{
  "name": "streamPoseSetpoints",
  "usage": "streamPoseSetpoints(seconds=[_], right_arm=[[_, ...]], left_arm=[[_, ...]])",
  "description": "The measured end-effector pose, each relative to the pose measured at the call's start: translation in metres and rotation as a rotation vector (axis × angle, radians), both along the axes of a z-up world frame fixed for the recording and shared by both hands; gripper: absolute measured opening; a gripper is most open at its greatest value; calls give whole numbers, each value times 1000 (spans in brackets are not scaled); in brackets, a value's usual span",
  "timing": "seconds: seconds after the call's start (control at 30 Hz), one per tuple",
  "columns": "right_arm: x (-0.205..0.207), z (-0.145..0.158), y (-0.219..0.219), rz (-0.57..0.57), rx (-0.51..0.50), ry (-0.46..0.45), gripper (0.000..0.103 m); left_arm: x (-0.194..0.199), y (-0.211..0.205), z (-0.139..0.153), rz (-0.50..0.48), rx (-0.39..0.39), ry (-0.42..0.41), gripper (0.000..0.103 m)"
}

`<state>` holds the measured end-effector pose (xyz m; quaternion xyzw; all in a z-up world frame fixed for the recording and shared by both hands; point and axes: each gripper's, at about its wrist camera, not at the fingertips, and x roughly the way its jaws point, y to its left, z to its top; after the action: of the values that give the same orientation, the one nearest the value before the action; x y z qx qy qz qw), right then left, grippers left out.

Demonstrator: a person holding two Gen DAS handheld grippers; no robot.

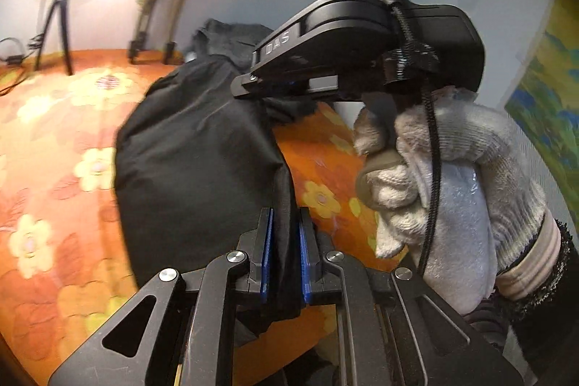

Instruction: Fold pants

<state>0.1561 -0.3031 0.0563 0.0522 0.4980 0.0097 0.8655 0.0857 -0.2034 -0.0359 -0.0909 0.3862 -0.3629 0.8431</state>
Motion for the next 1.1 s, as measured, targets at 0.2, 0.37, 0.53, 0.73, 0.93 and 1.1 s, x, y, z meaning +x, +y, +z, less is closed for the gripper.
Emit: streamPoseSetpoints(seconds=[0.2, 0.37, 0.53, 0.73, 0.93, 1.1], right_arm=[[-6, -18, -46, -52, 41, 10, 4], [-8, -33, -70, -76, 71, 9, 4], [-6, -49, -89, -100, 75, 38, 4], [-5, -66, -101, -105, 67, 60, 4], [-1, -83, -92, -71, 31, 90, 4], [-3, -80, -86, -55, -24, 87, 13]], left_arm=[[-3, -35, -14, -45, 27, 18, 11], [-7, -67, -19, -62, 37, 34, 11], [-8, -85, -25, -78, 54, 48, 11], [7, -96, -35, -89, 74, 70, 11], [-8, -84, -27, -126, 95, 60, 23], [-30, -52, -11, -113, 97, 19, 33]])
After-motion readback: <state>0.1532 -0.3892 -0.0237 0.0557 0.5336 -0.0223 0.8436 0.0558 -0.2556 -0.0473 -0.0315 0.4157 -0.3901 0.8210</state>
